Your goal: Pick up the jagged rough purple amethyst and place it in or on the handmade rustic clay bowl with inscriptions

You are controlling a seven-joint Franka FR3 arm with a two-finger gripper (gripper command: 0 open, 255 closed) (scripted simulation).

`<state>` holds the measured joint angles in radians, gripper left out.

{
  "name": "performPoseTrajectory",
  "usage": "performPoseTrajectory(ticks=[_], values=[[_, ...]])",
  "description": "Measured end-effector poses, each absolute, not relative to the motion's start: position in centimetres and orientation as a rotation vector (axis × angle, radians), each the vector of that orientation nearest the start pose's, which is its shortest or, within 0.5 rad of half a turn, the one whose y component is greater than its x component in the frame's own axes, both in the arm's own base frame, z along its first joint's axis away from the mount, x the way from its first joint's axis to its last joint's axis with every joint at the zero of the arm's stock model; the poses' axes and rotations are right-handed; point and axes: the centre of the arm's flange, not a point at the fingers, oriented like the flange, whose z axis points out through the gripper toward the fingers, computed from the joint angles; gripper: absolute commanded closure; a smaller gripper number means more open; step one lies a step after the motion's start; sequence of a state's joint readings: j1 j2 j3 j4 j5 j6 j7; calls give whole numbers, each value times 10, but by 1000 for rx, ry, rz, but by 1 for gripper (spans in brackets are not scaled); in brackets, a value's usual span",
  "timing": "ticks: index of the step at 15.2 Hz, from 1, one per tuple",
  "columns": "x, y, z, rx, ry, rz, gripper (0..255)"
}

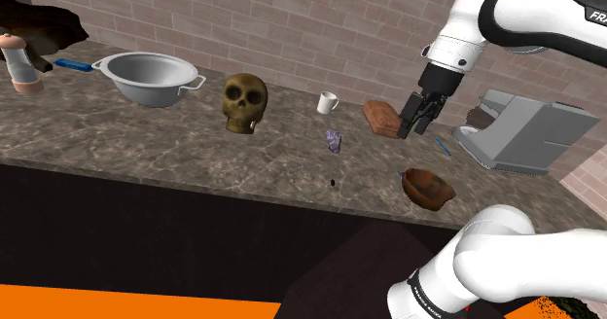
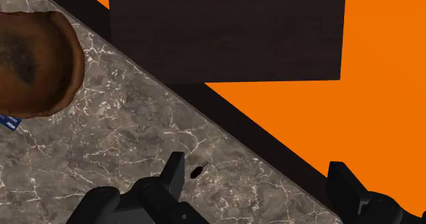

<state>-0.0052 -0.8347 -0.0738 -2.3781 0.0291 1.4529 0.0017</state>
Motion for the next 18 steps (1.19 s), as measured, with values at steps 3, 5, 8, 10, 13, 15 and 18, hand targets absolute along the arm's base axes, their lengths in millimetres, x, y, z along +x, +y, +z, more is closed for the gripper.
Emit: performPoseTrajectory(ticks=[3, 5, 8, 10, 13, 15, 18], values=[[295, -28, 576, -3058, 121, 154, 0], [317, -28, 571, -3066, 183, 178, 0], [356, -29, 548, -3076, 283, 219, 0], [382, -34, 536, -3081, 353, 246, 0], [421, -42, 514, -3085, 459, 286, 0], [442, -46, 500, -3086, 530, 315, 0], [479, -60, 477, -3082, 637, 356, 0]])
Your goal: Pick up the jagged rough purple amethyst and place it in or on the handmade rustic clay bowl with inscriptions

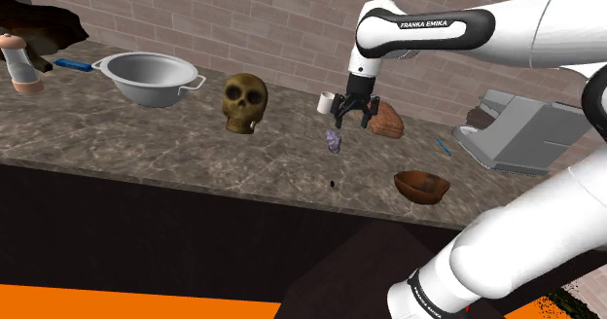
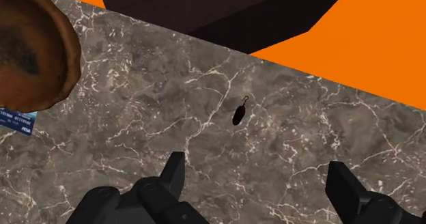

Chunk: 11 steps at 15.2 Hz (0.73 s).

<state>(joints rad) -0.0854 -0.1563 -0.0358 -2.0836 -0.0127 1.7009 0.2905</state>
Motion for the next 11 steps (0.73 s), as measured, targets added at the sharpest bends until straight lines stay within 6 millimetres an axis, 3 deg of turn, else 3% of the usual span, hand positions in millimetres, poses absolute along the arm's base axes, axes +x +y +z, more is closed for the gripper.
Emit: performPoseTrajectory(ticks=[11], values=[[593, -131, 397, -3033, 1033, 508, 0]])
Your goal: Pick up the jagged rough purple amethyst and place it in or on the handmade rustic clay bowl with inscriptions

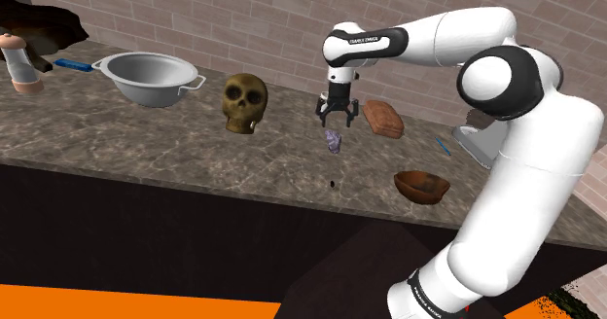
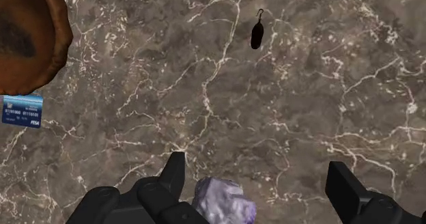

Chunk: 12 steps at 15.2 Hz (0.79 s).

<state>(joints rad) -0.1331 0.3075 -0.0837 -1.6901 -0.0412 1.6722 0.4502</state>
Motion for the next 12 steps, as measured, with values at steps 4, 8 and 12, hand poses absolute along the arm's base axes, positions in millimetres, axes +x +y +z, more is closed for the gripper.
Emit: performPoseTrajectory(ticks=[4, 8, 12], values=[[625, -166, 366, -3000, 1178, 563, 0], [651, -200, 334, -2962, 1311, 614, 0], [651, -204, 315, -2955, 1336, 624, 0]])
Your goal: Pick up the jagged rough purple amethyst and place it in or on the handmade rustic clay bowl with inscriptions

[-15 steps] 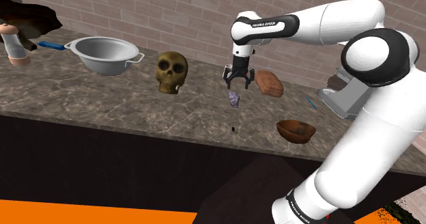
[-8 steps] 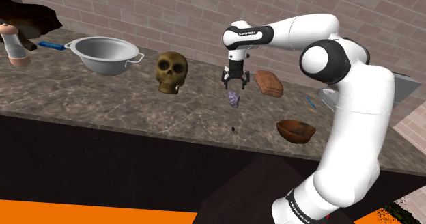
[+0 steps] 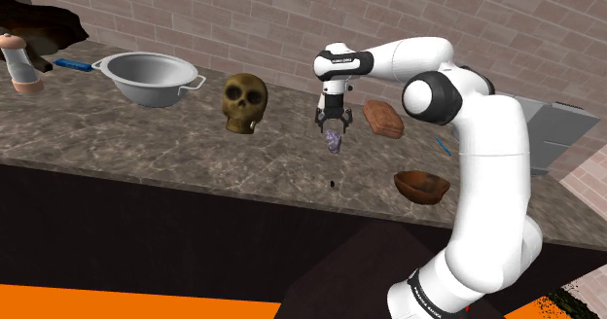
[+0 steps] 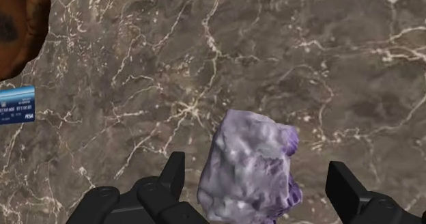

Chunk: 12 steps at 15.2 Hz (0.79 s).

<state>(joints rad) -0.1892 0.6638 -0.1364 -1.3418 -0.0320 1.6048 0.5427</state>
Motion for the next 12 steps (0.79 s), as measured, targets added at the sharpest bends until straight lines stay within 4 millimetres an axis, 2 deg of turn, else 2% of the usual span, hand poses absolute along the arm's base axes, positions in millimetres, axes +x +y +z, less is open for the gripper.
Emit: performPoseTrajectory(ticks=[4, 10, 11, 12], values=[[643, -206, 295, -2955, 1337, 625, 0], [642, -205, 292, -2955, 1337, 624, 0], [642, -205, 292, -2955, 1337, 624, 255], [642, -205, 292, -2955, 1337, 623, 255]])
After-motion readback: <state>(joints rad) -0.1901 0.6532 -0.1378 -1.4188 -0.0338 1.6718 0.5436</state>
